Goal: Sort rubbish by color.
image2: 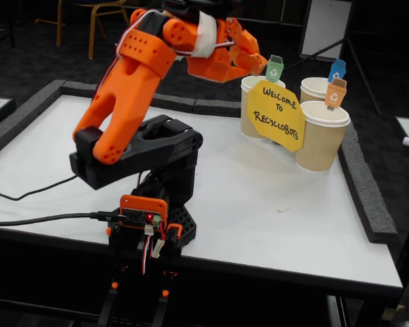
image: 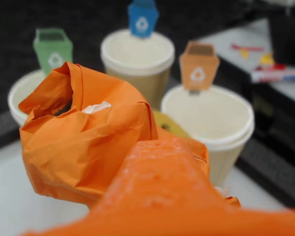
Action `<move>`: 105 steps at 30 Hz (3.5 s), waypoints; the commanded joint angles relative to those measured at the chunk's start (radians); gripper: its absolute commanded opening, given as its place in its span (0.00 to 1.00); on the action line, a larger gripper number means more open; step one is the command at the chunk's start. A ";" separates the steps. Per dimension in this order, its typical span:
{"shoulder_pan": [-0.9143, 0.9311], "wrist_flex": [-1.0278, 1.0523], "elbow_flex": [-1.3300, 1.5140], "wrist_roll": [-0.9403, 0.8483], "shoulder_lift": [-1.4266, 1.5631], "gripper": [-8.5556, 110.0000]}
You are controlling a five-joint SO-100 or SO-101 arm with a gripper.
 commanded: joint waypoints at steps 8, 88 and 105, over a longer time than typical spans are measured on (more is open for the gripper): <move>0.083 -0.149 -0.236 -0.020 -0.356 0.07; 0.195 -0.230 -0.264 -0.021 -0.456 0.07; 0.193 -0.038 0.000 -0.011 0.078 0.07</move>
